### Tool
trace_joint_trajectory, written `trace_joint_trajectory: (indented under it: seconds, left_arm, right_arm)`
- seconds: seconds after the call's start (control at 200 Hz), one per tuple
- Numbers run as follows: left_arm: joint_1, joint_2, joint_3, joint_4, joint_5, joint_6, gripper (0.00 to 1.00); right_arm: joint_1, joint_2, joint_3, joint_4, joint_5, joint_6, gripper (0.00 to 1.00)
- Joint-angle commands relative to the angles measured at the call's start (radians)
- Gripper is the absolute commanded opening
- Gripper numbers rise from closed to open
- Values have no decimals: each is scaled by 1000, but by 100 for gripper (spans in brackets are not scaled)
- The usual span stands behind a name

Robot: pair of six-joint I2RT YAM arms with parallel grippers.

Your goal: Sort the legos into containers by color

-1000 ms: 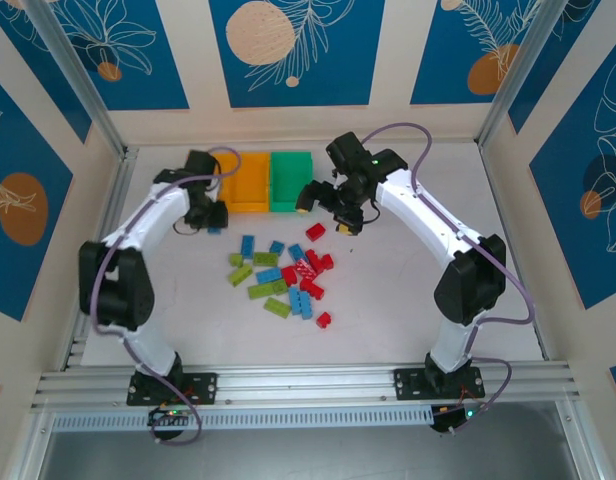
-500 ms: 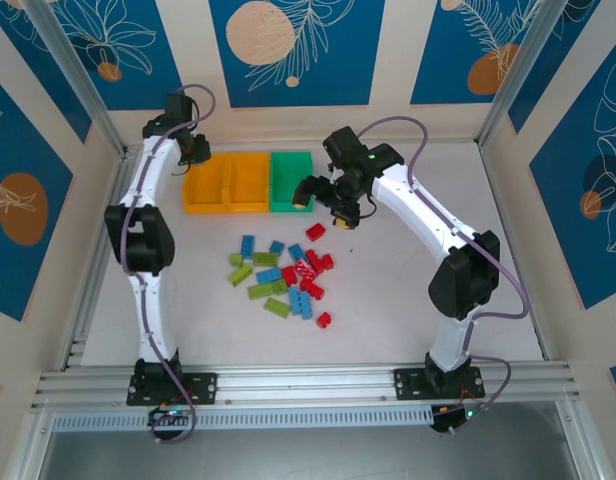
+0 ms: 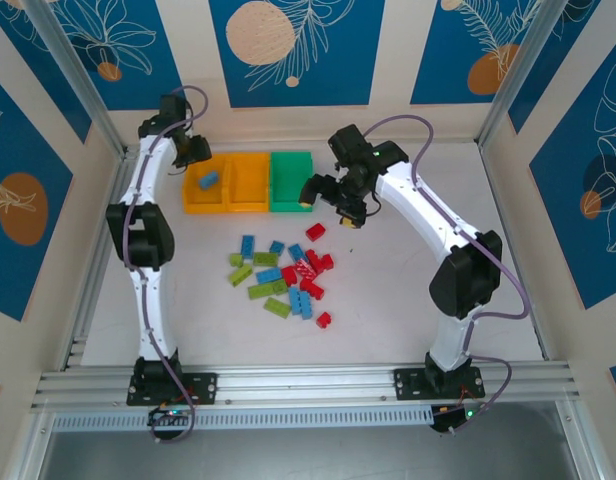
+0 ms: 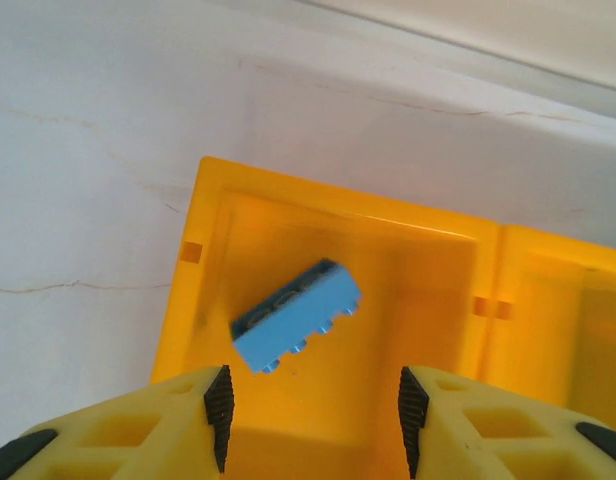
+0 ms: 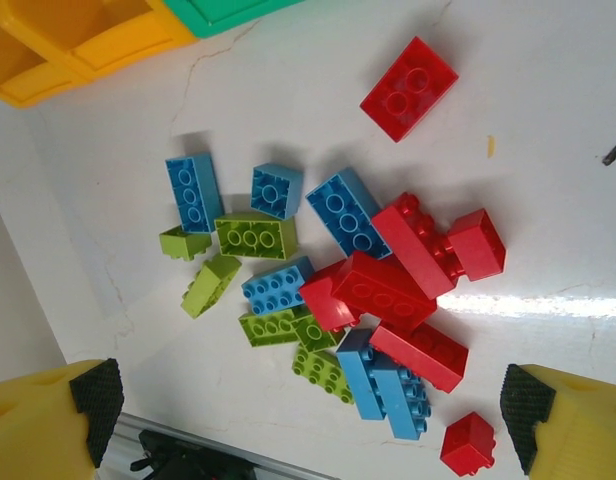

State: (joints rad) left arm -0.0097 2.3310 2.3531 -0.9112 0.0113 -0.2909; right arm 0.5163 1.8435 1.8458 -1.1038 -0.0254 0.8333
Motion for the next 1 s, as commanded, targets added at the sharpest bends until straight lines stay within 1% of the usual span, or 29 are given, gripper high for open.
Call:
trace_joint_trajectory:
  seconds: [0.0, 0.075, 0.165, 0.22, 0.305, 0.385, 0.47, 0.555, 0.635, 0.685, 0.735, 0.785, 0.89, 0.995]
  left_arm:
    - [-12, -177, -20, -49, 47, -21, 46]
    - [-38, -324, -154, -14, 75, -24, 46]
    - [-84, -526, -389, 57, 74, 1, 46]
    - [-111, -639, -526, 90, 82, 10, 46]
    - [-150, -790, -713, 112, 96, 20, 46]
    - [-191, -907, -862, 122, 110, 27, 46]
    - [-237, -995, -996, 140, 117, 39, 46]
    - [-269, -1035, -1072, 144, 119, 40, 47]
    - [-288, -1037, -1097, 146, 111, 43, 49]
    - [-295, -1027, -1100, 154, 109, 47, 52]
    - [-300, -1016, -1099, 165, 111, 51, 55]
    - [-304, -1003, -1091, 172, 115, 56, 56]
    - [-318, -978, -1065, 162, 115, 69, 58]
    - [-330, -976, -1069, 156, 101, 72, 59]
  right_arm:
    - [0, 45, 35, 0, 20, -54, 99]
    - [22, 80, 56, -6, 48, -104, 99]
    - [45, 139, 77, -19, 35, -133, 100]
    - [64, 174, 86, -21, 38, -148, 97]
    - [91, 219, 84, -18, 134, -177, 95]
    - [64, 277, 94, -25, 188, -135, 93]
    - [2, 348, 114, -31, 138, -35, 98]
    - [-35, 416, 136, -13, 79, 12, 99]
    - [-41, 471, 183, -19, 66, 7, 99]
    - [-41, 504, 207, -11, 42, -8, 96]
    - [-41, 539, 237, -22, 29, -12, 93]
    - [-42, 566, 260, -41, 19, -4, 89]
    - [-39, 576, 245, -44, 11, 12, 81]
    - [-38, 578, 238, -50, 13, 9, 69]
